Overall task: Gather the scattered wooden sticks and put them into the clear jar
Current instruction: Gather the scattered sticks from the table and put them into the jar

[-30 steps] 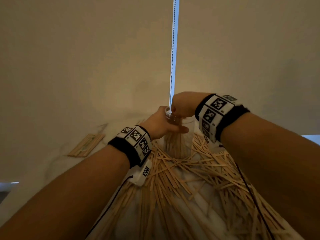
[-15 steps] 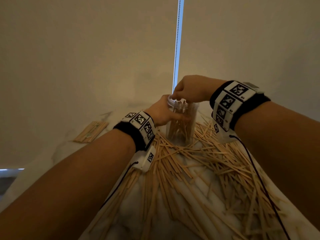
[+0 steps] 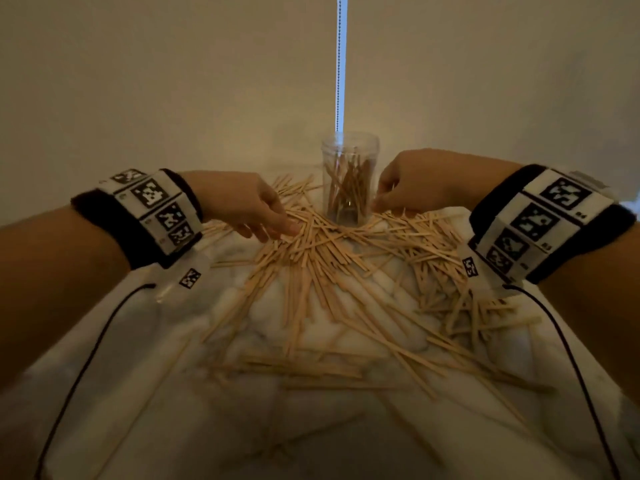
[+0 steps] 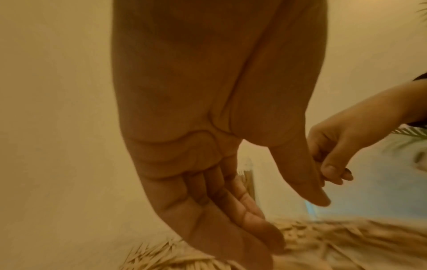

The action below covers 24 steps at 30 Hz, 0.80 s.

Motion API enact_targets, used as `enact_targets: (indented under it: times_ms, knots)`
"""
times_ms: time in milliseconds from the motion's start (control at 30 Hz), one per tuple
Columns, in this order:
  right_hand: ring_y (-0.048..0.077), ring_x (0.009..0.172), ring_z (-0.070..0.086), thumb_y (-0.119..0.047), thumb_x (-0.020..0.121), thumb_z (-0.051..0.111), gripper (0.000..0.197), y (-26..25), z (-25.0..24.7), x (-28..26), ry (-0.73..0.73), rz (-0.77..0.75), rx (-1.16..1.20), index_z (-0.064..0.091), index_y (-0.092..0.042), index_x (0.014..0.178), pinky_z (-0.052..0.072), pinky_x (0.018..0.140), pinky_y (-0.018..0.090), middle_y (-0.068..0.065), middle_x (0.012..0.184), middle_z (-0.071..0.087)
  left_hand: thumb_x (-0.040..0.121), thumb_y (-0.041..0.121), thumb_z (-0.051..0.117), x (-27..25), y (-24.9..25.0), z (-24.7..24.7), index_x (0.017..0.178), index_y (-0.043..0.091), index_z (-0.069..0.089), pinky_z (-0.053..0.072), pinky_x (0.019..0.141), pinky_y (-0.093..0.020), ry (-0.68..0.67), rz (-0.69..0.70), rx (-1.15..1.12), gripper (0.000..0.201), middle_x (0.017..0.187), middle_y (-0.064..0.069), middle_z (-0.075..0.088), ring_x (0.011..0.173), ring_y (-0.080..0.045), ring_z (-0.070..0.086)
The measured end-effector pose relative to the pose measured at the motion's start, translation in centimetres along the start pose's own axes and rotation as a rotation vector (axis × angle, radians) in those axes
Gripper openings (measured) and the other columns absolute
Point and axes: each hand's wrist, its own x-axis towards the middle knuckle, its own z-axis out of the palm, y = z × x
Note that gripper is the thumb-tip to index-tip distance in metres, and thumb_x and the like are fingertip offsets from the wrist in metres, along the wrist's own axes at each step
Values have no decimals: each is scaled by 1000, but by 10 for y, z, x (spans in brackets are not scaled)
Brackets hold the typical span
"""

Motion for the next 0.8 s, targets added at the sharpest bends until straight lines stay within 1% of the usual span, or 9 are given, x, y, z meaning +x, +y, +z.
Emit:
enact_targets:
  times_ms: [100,167,267,367,500,600,700,733,800]
  knots:
    - [13,58,67,-53,85,70,38,5,20,-36,-165,42,-21,72,-15,83,51,63,28,-4,61,71,69,54,85,-42,-19,13,94,18,73,59,75,-30,-103,-77,166,45,87,1,77,82,-15,72]
    - [10,52,63,-62,79,70,50,11,29,-58,-240,79,-67,73,-12,83,46,59,25,-4,57,69,58,66,85,-68,-29,22,93,20,71,61,73,-31,-223,-151,312,60,86,0,77,78,-17,73]
    - [17,56,62,-82,55,69,83,18,37,-87,-396,195,-179,75,-4,82,53,68,31,2,62,71,51,74,84,-102,-39,34,96,18,68,62,71,-32,-337,-286,469,73,82,2,76,71,-17,76]
    - [20,56,61,-88,35,71,85,19,40,-109,-548,299,-218,71,-8,66,56,74,33,2,58,69,58,68,84,-121,-47,43,99,9,70,62,68,-31,-379,-358,457,73,82,1,78,70,-19,76]
    - [19,64,66,-77,48,80,80,15,53,-128,-618,318,-244,74,-4,79,53,73,29,4,70,75,77,41,84,-127,-54,60,94,3,74,61,66,-28,-325,-304,345,42,80,-7,78,72,-21,77]
    - [19,59,66,-57,66,83,53,4,61,-128,-630,309,-197,74,-5,77,55,70,29,3,64,73,83,24,81,-127,-51,67,95,1,72,63,74,-32,-274,-263,229,28,78,-10,78,76,-24,77]
    - [20,63,70,-39,74,83,36,-12,64,-119,-630,269,-152,76,-4,80,61,83,38,6,70,76,87,19,77,-126,-43,78,93,3,72,62,71,-30,-140,-219,108,18,74,-6,78,71,-20,77]
    - [19,63,71,-35,75,83,30,-18,64,-116,-619,248,-162,75,-6,76,61,81,38,5,67,75,89,21,75,-123,-39,83,93,4,72,61,69,-28,-81,-191,76,17,73,-3,78,69,-17,77]
    - [15,57,70,-28,78,81,24,-32,66,-111,-573,203,-183,71,-8,68,62,73,34,1,58,72,90,41,72,-121,-27,92,91,7,75,62,73,-30,-12,-121,76,34,73,-1,77,67,-14,76]
